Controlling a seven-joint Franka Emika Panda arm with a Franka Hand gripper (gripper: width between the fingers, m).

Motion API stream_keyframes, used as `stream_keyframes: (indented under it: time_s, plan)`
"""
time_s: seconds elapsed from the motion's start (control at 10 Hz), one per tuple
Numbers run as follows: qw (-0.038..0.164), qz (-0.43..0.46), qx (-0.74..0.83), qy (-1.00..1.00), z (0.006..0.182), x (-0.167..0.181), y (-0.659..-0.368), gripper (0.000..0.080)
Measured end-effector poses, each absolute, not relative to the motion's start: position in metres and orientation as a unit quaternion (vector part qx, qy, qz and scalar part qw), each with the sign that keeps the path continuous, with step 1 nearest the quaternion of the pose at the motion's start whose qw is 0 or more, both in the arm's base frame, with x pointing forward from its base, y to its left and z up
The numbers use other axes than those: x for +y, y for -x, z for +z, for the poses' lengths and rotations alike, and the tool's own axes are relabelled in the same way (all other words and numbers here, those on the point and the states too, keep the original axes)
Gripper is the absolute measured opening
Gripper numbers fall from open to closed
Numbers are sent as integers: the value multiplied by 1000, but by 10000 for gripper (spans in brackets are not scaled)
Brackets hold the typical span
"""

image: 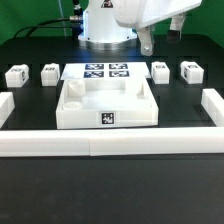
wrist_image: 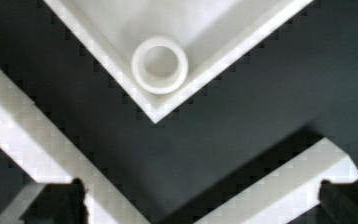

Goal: Assemble square table

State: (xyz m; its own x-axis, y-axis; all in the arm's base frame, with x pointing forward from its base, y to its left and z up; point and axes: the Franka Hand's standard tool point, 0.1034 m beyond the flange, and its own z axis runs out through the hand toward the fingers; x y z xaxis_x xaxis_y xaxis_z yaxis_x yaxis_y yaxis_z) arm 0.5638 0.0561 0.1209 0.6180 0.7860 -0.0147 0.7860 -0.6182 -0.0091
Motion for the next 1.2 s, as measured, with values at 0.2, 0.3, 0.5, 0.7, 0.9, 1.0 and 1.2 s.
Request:
stream_keyframes:
  time_s: [0.2, 0.3, 0.5, 0.7, 0.9, 1.0, 1.2]
  plan:
    - [1, 9, -437, 899, 121, 56, -564, 651]
    - [1, 9, -437, 899, 121, 56, -564, 651]
    - [1, 9, -437, 899, 121, 56, -564, 651]
    - [1, 9, -437, 899, 121, 56, -564, 651]
    - [1, 9, -437, 899, 121, 56, -564, 651]
    - [1, 9, -437, 899, 121, 56, -564, 651]
    - [1, 9, -437, 899, 121, 56, -564, 651]
